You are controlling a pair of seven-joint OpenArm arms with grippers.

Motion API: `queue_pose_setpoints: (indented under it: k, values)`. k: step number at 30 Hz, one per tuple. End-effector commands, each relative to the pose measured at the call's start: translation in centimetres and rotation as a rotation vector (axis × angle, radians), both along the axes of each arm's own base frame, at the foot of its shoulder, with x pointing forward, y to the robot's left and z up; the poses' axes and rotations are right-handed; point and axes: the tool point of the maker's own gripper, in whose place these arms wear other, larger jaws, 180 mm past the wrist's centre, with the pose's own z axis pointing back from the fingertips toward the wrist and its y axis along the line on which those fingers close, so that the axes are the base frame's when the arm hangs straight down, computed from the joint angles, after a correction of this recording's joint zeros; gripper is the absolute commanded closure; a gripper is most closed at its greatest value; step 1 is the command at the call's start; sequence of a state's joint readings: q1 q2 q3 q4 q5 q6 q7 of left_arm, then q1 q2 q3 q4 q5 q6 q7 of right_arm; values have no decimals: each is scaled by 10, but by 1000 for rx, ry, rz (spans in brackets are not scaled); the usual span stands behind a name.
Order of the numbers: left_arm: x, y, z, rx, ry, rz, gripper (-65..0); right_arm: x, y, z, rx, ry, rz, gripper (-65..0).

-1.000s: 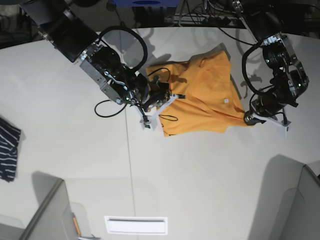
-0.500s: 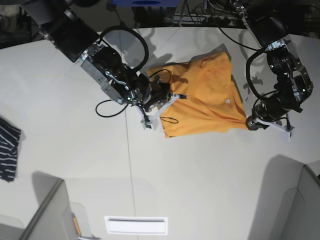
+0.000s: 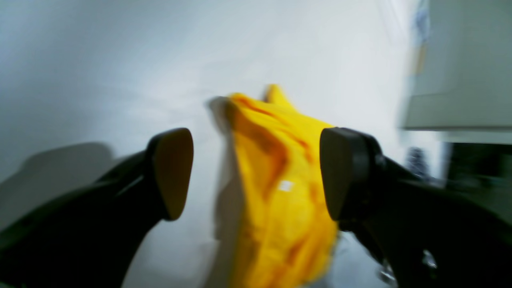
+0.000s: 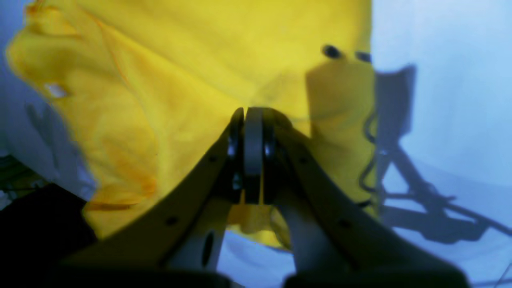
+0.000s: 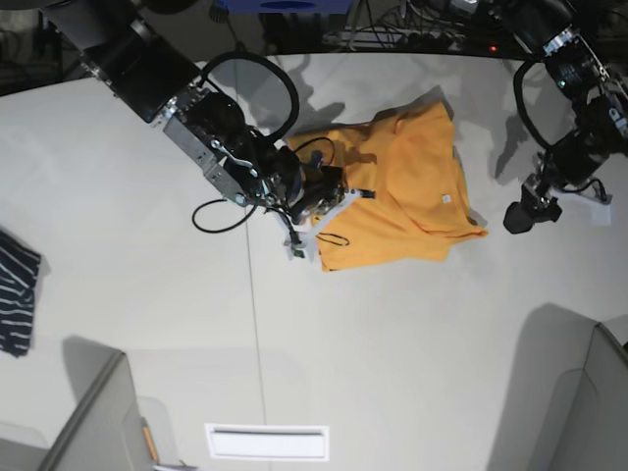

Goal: Fold the T-shirt properly
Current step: 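Release with the right gripper and move it away to rest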

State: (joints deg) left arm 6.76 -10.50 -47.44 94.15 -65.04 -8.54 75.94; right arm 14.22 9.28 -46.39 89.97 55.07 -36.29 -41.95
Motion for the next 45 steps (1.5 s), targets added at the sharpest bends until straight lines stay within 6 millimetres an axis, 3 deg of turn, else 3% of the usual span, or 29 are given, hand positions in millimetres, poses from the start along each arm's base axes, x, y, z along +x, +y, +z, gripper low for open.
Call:
queue_pose_setpoints:
  k: [1, 4, 7, 16, 22, 26, 33, 36, 39, 41, 45]
  values:
    - [-4, 0, 4, 7, -8, -11, -479, 12, 8, 23, 43, -61, 5, 0]
    - [-20, -2, -3, 25, 28, -18, -479, 12, 8, 42, 72, -111, 19, 0]
    - [-26, -19, -11, 10, 52, -60, -479, 12, 9, 56, 94, -148, 33, 0]
    - [-12, -58, -36, 75, 90, -137, -479, 19, -19, 66, 150, -143, -99, 0]
    - [3, -100, -51, 62, 87, -235, -479, 19, -33, 64, 127, -152, -104, 0]
    - [-1, -101, -71, 21, 146, -226, -479, 13, -33, 60, 126, -136, -107, 0]
    - [-3, -97, -76, 38, 164, -226, -472, 13, -35, 58, 123, -136, -112, 0]
    - [-4, -92, -81, 93, 189, -230, -342, 12, -36, 61, 123, -147, -109, 0]
    - [-4, -87, -83, 137, 204, -239, -135, 9, -39, 64, 125, -156, -107, 0]
    - [-4, -93, -84, 143, 207, -264, -15, 12, -54, 65, 120, -163, -149, 0]
    - [-5, -102, -87, 201, 224, -378, 0, 11, -89, 57, 123, -131, -279, 0]
